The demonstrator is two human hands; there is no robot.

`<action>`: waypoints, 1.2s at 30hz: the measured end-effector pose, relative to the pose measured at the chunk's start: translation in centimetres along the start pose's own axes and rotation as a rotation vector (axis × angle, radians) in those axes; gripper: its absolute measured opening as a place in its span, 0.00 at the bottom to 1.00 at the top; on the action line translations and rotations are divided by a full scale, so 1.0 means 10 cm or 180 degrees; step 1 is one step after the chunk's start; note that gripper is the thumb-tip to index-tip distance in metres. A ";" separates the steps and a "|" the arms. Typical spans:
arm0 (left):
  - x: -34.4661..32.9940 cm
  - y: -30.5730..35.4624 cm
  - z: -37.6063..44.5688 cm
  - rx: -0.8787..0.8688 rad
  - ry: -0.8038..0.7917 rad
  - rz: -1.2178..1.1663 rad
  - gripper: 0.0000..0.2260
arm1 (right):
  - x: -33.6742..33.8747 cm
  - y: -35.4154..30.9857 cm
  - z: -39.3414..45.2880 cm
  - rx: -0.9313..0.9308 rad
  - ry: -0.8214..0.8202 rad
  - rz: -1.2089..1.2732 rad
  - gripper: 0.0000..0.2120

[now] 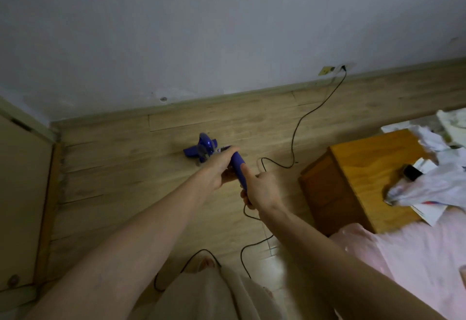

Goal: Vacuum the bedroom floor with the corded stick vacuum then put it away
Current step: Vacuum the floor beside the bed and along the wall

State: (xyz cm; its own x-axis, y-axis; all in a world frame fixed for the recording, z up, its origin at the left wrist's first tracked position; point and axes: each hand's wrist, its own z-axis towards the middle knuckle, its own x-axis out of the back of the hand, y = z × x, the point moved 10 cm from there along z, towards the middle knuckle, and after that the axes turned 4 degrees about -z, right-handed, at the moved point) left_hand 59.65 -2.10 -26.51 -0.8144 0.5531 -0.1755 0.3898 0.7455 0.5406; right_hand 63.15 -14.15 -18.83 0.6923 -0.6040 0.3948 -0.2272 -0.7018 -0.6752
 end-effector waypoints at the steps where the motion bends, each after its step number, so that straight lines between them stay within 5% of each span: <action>1: -0.05 -0.07 -0.05 0.0006 0.0008 -0.0039 0.19 | 0.09 0.04 -0.08 0.0003 -0.0010 0.0081 0.20; 15: -0.71 -0.83 -0.61 0.0163 -0.0311 0.0094 0.22 | 0.77 0.54 -0.90 -0.0241 -0.0022 0.0756 0.17; 19: -0.81 -0.71 -0.55 0.0059 -0.0258 0.0293 0.28 | 0.90 0.54 -0.73 -0.0332 -0.0057 0.0577 0.17; 36: -0.80 0.04 0.52 -0.0184 0.0023 0.0635 0.14 | 0.52 0.34 0.54 -0.0282 -0.0293 0.0649 0.19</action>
State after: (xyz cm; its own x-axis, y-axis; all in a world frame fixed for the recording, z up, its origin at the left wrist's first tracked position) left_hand 68.54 -4.28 -29.12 -0.7267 0.6848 -0.0546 0.5185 0.5988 0.6105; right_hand 69.66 -17.60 -22.44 0.6847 -0.7024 0.1947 -0.4251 -0.6018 -0.6761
